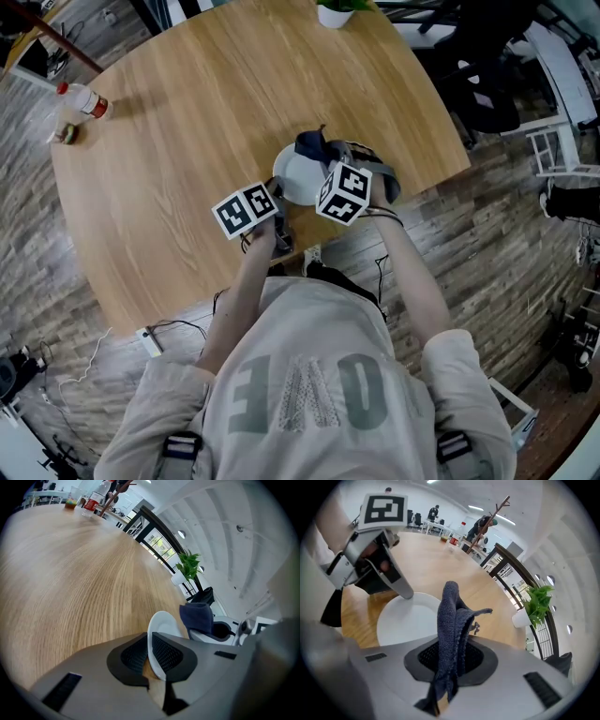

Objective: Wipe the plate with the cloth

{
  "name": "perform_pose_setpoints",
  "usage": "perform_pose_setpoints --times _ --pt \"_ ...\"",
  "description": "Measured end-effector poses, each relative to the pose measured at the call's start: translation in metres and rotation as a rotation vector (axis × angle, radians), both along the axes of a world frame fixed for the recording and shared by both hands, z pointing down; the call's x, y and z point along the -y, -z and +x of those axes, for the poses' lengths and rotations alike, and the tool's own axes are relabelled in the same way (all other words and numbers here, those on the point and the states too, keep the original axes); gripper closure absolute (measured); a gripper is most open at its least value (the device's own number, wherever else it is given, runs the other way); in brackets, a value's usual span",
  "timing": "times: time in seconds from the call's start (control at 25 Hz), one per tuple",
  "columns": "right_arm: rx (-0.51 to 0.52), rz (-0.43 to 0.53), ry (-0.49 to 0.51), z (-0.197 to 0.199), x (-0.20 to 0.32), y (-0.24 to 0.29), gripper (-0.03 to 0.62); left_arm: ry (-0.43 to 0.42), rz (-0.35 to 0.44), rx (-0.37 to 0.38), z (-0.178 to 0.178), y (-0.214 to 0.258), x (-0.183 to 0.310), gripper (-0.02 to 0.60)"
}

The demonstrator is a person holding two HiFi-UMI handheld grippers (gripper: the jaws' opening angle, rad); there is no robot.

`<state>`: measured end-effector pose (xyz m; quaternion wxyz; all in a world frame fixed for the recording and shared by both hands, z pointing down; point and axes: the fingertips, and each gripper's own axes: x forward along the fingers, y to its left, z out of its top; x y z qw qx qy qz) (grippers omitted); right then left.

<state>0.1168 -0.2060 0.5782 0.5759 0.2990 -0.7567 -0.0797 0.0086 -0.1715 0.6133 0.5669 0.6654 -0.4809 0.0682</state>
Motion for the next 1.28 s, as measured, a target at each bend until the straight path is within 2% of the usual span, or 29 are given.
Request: perform_pose_setpoints --times 0.12,0.28,0.52,1.0,1.2,1.28 --pt "-0.050 -0.011 0.024 -0.002 0.013 -0.015 0.534 -0.001 0.001 0.002 0.001 0.000 -0.001 0.545" --pt "-0.069 -0.021 0.026 -0.002 0.014 -0.027 0.534 0.000 0.009 0.008 0.002 0.000 0.000 0.546" --pt "-0.109 -0.066 0.154 -0.015 -0.032 -0.033 0.534 0.009 0.014 0.014 -0.002 0.000 0.000 0.545" --pt "-0.046 -0.142 0.246 -0.036 -0.113 -0.028 0.534 0.010 0.021 0.023 -0.003 0.001 0.001 0.545" --pt "-0.037 -0.163 0.268 -0.038 -0.124 -0.025 0.534 0.010 0.023 0.024 -0.002 0.002 0.001 0.545" --pt "-0.006 -0.162 0.242 -0.037 -0.117 -0.022 0.534 0.010 0.022 0.021 -0.001 0.001 0.000 0.545"
